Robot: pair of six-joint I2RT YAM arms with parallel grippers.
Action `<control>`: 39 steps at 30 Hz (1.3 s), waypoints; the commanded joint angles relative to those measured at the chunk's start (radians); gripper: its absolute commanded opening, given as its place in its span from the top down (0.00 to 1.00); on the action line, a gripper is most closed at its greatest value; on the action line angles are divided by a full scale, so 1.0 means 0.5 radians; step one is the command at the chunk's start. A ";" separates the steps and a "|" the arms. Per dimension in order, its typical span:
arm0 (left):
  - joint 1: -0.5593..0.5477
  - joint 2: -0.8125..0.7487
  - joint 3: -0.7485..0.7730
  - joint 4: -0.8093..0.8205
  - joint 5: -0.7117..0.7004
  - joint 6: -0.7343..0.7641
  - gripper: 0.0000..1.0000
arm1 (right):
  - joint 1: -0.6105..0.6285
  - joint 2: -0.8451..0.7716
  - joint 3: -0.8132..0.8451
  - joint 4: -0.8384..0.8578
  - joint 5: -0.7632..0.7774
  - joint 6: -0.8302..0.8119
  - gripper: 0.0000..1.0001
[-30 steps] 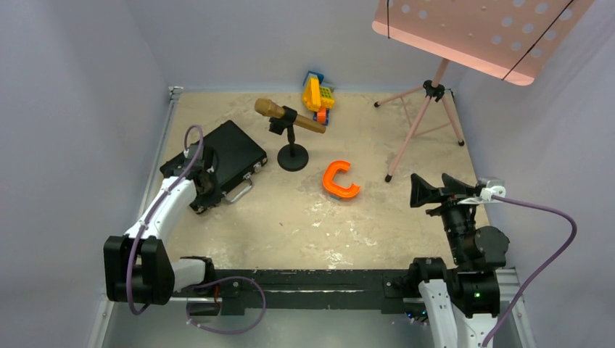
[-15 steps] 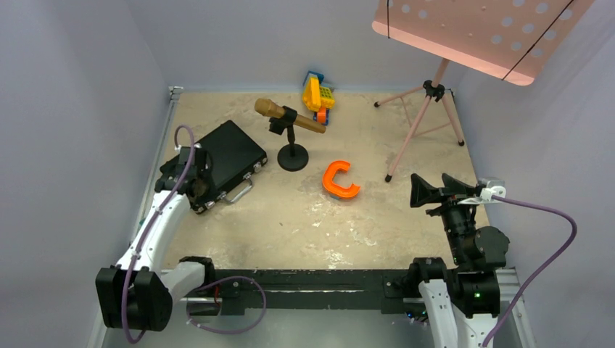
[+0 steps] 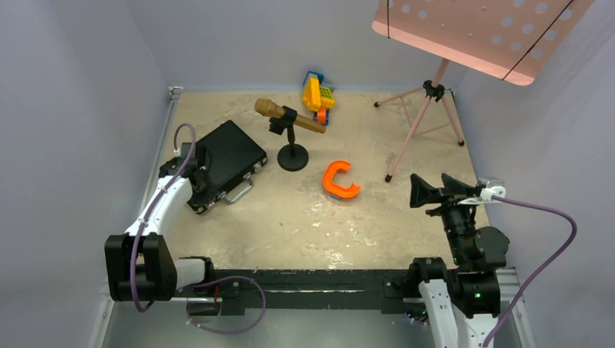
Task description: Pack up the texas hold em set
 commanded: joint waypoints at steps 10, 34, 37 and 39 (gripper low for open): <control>0.012 0.171 -0.067 -0.028 0.196 -0.089 0.94 | 0.010 -0.020 -0.010 0.050 0.045 0.021 0.09; -0.279 0.009 -0.011 0.036 0.143 0.025 0.95 | 0.010 -0.004 -0.019 0.058 0.037 0.022 0.09; -0.273 -0.106 0.056 0.017 -0.048 0.073 0.94 | 0.009 0.001 -0.019 0.061 0.028 0.021 0.09; -0.255 -0.147 0.101 0.020 -0.138 0.084 0.94 | 0.009 0.004 -0.019 0.065 0.022 0.022 0.09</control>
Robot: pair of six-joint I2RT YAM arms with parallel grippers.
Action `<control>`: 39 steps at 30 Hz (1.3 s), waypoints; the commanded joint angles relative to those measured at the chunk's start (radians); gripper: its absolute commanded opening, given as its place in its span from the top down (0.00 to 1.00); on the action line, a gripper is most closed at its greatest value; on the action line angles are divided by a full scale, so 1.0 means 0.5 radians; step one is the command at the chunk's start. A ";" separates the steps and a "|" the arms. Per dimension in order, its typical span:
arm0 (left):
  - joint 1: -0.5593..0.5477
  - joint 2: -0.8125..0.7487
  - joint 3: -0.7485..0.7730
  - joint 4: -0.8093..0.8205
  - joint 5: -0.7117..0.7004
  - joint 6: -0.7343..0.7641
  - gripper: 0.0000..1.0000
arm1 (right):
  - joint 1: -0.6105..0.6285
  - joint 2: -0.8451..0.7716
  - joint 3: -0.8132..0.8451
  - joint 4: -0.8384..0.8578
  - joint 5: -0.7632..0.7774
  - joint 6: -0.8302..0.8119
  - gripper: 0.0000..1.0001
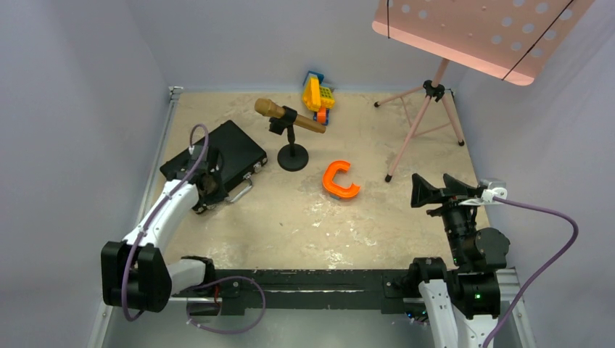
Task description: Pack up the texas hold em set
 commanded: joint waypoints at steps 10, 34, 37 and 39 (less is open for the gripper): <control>0.294 0.100 0.218 0.180 -0.366 0.012 0.95 | 0.012 0.013 -0.015 0.060 -0.030 0.016 0.09; 0.265 -0.011 0.174 0.273 -0.146 0.088 0.68 | 0.022 0.041 -0.019 0.054 0.013 0.018 0.09; 0.131 -0.190 0.138 0.324 -0.193 0.140 0.44 | 0.022 0.062 -0.014 0.049 0.018 0.017 0.09; 0.037 -0.310 0.126 0.332 -0.269 0.176 0.33 | 0.023 0.075 -0.008 0.046 0.027 0.012 0.09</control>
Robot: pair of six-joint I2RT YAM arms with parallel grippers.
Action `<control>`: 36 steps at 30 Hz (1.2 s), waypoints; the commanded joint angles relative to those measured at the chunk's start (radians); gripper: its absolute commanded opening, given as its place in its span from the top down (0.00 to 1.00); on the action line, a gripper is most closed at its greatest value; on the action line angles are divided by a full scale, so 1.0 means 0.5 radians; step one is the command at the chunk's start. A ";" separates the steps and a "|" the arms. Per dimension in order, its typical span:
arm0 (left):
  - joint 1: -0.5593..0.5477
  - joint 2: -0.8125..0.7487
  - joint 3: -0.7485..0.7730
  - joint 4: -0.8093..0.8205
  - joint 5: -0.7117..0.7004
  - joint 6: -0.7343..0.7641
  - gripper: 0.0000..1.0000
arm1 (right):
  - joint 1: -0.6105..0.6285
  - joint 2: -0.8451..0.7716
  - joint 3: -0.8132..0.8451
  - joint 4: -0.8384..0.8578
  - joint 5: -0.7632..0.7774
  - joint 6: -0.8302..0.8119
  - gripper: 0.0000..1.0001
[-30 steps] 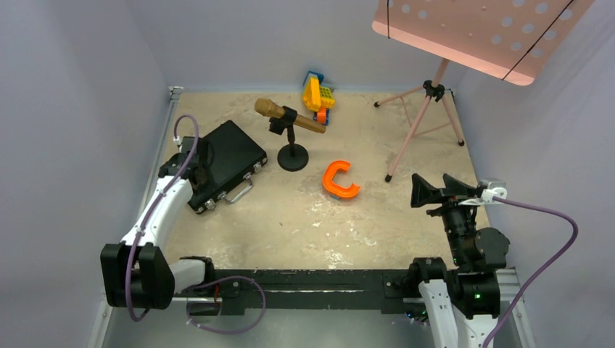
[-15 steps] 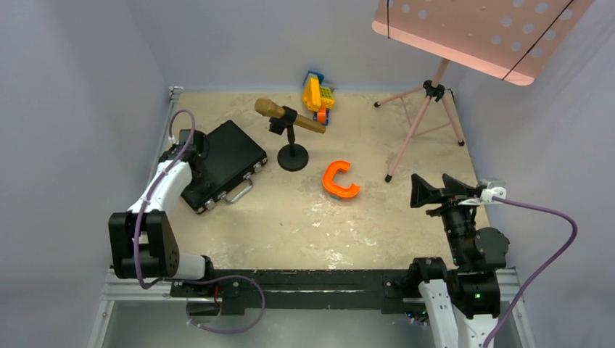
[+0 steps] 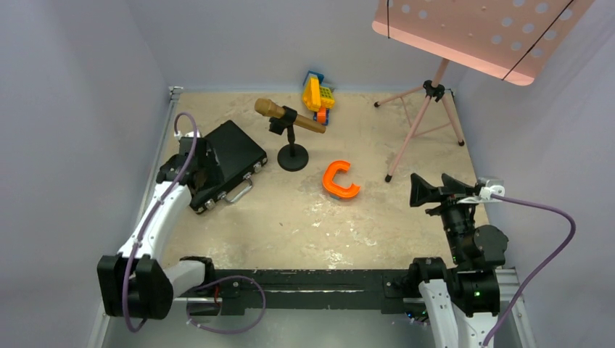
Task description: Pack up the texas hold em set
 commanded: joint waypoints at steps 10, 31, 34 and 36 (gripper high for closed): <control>-0.312 -0.944 -0.096 0.161 0.129 0.195 0.27 | 0.009 0.147 0.045 0.025 0.077 -0.004 0.09; -0.318 -1.640 -0.151 0.018 0.642 0.161 0.25 | 0.011 0.181 0.072 0.026 0.135 -0.047 0.09; -0.318 -1.657 -0.149 0.010 0.605 0.155 0.25 | 0.010 0.177 0.074 0.019 0.135 -0.046 0.09; -0.318 -1.660 -0.149 0.009 0.605 0.155 0.25 | 0.009 0.171 0.072 0.019 0.134 -0.046 0.09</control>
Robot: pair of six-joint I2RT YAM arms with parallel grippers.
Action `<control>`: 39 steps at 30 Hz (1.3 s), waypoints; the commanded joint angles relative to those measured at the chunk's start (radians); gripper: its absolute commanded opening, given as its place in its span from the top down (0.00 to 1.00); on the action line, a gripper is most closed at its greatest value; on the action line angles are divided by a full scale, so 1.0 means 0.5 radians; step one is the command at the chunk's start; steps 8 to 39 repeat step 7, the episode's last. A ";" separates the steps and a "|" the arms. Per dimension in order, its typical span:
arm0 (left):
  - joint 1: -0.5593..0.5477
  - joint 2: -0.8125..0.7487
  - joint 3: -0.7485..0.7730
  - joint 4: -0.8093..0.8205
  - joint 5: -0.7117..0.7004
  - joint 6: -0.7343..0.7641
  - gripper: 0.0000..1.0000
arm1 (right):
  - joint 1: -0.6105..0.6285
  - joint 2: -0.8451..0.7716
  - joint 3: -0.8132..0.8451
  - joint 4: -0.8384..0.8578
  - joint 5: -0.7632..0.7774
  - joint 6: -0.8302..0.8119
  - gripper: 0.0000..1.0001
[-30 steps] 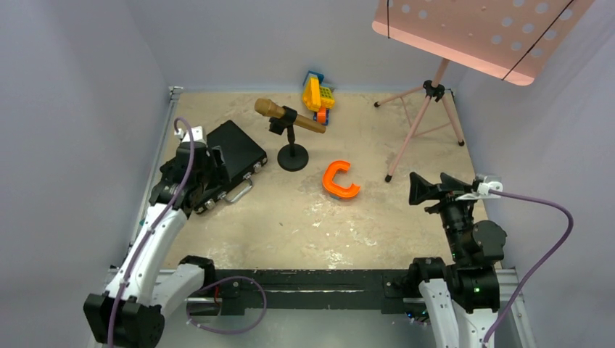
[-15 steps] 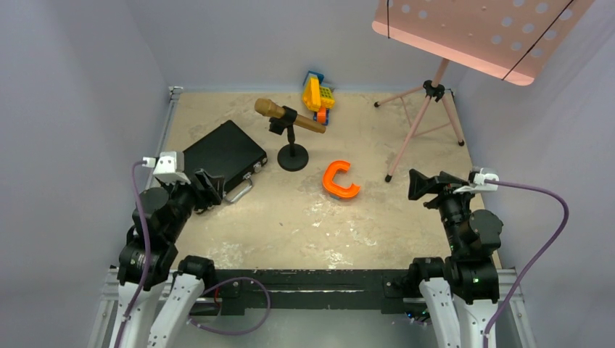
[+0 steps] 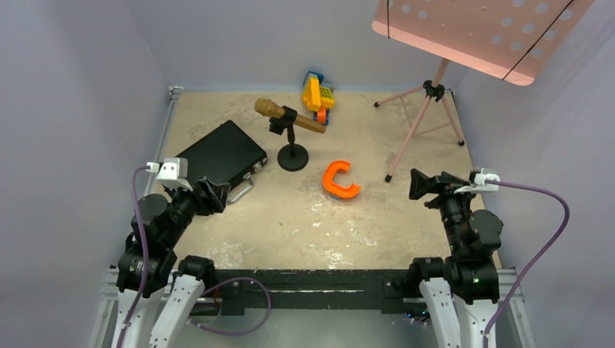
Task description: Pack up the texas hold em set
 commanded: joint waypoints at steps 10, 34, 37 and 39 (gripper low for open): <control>-0.004 -0.005 0.000 0.015 -0.001 -0.017 0.25 | 0.011 -0.024 0.057 0.039 0.026 -0.023 0.10; -0.004 -0.005 0.000 0.015 -0.001 -0.017 0.25 | 0.011 -0.024 0.057 0.039 0.026 -0.023 0.10; -0.004 -0.005 0.000 0.015 -0.001 -0.017 0.25 | 0.011 -0.024 0.057 0.039 0.026 -0.023 0.10; -0.004 -0.005 0.000 0.015 -0.001 -0.017 0.25 | 0.011 -0.024 0.057 0.039 0.026 -0.023 0.10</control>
